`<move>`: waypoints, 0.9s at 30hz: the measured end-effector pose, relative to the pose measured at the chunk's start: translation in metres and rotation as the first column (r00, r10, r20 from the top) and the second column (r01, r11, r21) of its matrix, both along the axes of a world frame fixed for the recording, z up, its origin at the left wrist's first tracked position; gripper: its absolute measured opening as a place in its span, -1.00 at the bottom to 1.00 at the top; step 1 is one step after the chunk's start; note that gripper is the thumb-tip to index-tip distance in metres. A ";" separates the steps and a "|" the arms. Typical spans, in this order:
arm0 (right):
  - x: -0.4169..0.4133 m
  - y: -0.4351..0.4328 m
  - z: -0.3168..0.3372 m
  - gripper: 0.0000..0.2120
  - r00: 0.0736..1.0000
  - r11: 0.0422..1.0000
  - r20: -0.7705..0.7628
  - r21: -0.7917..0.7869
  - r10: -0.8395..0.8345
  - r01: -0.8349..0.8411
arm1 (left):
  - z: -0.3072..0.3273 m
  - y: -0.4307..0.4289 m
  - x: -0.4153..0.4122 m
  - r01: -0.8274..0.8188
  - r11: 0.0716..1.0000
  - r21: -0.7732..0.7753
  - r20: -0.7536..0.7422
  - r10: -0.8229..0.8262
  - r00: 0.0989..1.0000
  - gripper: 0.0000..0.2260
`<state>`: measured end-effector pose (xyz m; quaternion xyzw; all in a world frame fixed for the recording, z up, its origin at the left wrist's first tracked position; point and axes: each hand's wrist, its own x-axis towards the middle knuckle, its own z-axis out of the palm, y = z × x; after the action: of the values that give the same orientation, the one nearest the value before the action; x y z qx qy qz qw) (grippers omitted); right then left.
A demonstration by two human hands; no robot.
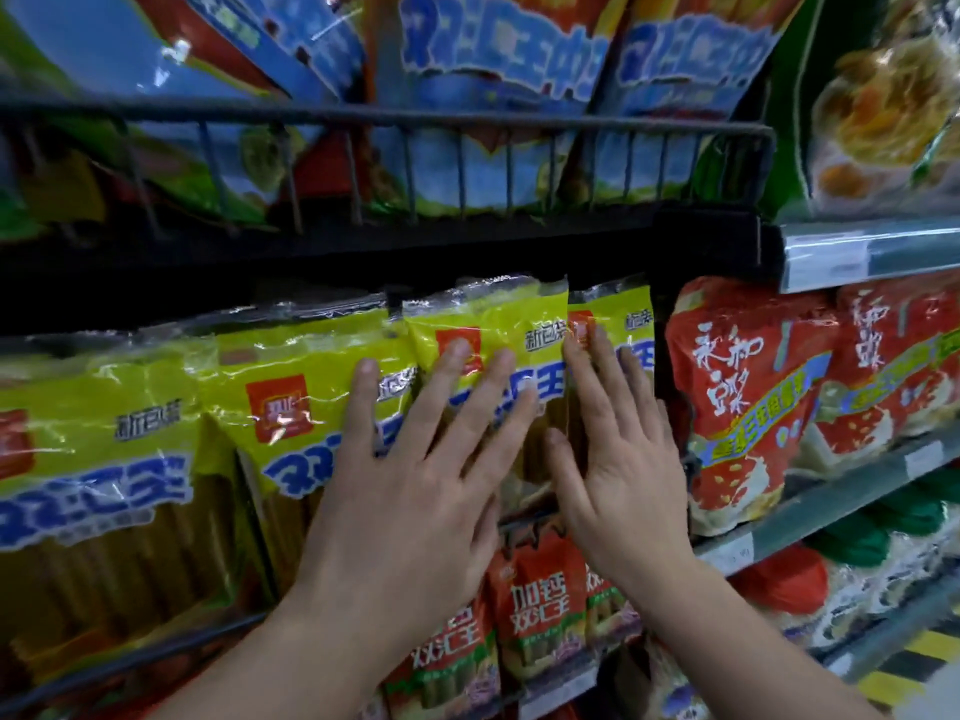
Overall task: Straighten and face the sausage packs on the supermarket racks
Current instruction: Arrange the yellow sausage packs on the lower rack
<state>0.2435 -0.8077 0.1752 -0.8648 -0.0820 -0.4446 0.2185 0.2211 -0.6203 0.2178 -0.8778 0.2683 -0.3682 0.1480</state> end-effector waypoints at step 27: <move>-0.043 0.115 0.010 -0.52 0.923 0.993 0.368 0.008 0.110 -0.122 | 0.005 0.130 -0.060 -0.041 0.998 -0.056 0.017 0.042 0.999 -0.41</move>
<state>0.2002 -0.6929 0.1852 -0.7565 -0.1655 -0.5859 0.2387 0.1607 -0.4899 0.2227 -0.8835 0.2382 -0.3806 0.1334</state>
